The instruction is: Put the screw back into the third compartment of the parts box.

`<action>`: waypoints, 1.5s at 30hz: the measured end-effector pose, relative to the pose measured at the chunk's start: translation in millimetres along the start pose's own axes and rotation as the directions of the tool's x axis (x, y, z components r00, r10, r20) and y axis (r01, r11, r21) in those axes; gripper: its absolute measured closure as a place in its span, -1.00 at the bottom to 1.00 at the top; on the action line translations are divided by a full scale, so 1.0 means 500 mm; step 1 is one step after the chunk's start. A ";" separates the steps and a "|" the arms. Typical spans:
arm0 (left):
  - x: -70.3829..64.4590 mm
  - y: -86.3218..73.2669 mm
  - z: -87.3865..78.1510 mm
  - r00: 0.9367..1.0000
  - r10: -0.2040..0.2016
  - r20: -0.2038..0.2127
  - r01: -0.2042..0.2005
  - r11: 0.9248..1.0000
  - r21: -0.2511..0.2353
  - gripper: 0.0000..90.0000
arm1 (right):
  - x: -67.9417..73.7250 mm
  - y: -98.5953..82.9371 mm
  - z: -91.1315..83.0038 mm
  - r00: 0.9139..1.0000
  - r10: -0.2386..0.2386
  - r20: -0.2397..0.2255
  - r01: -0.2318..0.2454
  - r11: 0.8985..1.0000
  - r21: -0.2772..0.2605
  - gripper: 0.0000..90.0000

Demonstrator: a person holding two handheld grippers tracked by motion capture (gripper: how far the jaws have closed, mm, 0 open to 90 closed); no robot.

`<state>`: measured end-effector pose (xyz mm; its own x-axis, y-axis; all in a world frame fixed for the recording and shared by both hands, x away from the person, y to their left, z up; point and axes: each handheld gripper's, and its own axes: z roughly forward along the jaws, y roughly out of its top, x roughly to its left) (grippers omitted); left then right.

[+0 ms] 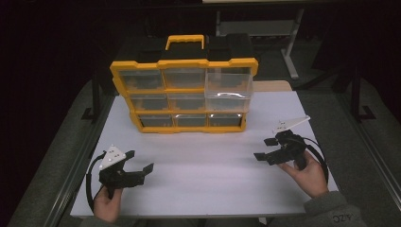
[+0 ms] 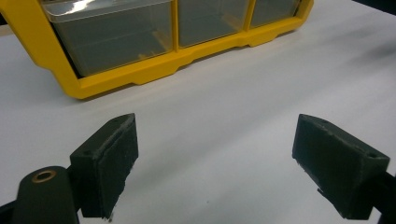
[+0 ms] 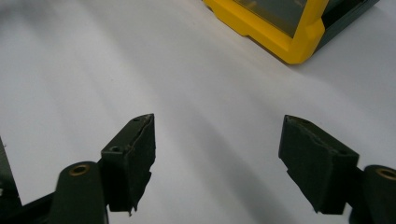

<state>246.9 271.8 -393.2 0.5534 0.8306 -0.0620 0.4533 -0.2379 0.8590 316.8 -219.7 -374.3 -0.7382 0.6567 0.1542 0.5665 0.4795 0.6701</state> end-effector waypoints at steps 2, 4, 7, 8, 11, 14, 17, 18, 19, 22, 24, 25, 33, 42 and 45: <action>0.000 0.000 0.000 1.000 0.000 0.000 0.000 1.000 -0.001 -0.70 | 0.002 -0.002 0.002 1.000 0.005 -0.001 -0.005 1.000 -0.002 -0.45; 0.000 0.000 0.001 1.000 0.001 0.001 -0.001 1.000 0.000 -0.70 | 0.005 -0.005 0.004 1.000 0.010 0.005 -0.010 1.000 -0.003 -0.47; 0.000 -0.001 0.001 1.000 0.002 0.001 -0.002 1.000 0.001 -0.70 | 0.008 -0.011 0.008 1.000 0.007 0.008 -0.007 1.000 -0.005 -0.49; 0.000 -0.001 0.002 1.000 0.000 0.003 0.000 1.000 -0.004 -0.70 | 0.008 -0.013 0.008 1.000 0.000 0.012 0.000 1.000 -0.002 -0.50; 0.001 -0.001 0.002 1.000 0.005 0.003 -0.005 1.000 0.003 -0.70 | 0.012 -0.019 0.012 1.000 0.008 0.012 -0.008 1.000 -0.006 -0.51; 0.001 -0.002 0.002 1.000 0.005 0.003 -0.005 1.000 0.005 -0.70 | 0.015 -0.026 0.015 1.000 0.011 0.007 -0.010 1.000 -0.006 -0.52; 0.000 -0.003 0.004 1.000 0.005 0.003 -0.005 1.000 0.004 -0.70 | 0.017 -0.034 0.020 1.000 0.010 0.001 -0.010 1.000 -0.012 -0.52; 0.000 -0.003 0.004 1.000 0.004 0.004 -0.004 1.000 0.007 -0.70 | 0.018 -0.036 0.021 1.000 0.016 0.001 -0.016 1.000 -0.008 -0.53; 0.000 -0.003 0.004 1.000 0.006 0.003 -0.006 1.000 0.009 -0.70 | 0.020 -0.038 0.022 1.000 0.017 0.002 -0.017 1.000 -0.009 -0.53; -0.001 -0.004 0.005 1.000 0.005 0.005 -0.006 1.000 0.014 -0.70 | 0.023 -0.043 0.025 1.000 0.023 0.001 -0.023 1.000 -0.016 -0.56; -0.001 -0.004 0.006 1.000 0.011 0.006 -0.011 1.000 0.010 -0.70 | 0.025 -0.047 0.027 1.000 0.022 0.004 -0.022 1.000 -0.017 -0.57; -0.001 -0.005 0.007 1.000 0.008 0.007 -0.008 1.000 0.009 -0.70 | 0.026 -0.049 0.028 1.000 0.019 0.007 -0.019 1.000 -0.013 -0.57; -0.002 -0.007 0.005 1.000 0.006 0.007 -0.007 1.000 0.014 -0.70 | 0.034 -0.066 0.030 1.000 0.029 0.008 -0.029 0.999 -0.029 -0.60; -0.006 -0.008 0.006 1.000 0.020 0.014 -0.020 1.000 0.015 -0.70 | 0.039 -0.082 0.028 1.000 0.024 0.018 -0.023 0.998 -0.054 -0.63; -0.005 -0.008 0.006 0.999 0.036 0.016 -0.036 0.999 0.029 -0.70 | 0.042 -0.087 0.024 1.000 0.013 0.025 -0.011 0.998 -0.060 -0.63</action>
<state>245.7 269.1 -398.0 0.5805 0.8133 -0.0393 0.4526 -0.2822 0.8459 281.1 -219.9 -409.0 -0.7217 0.6769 0.1450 0.5521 0.4364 0.7104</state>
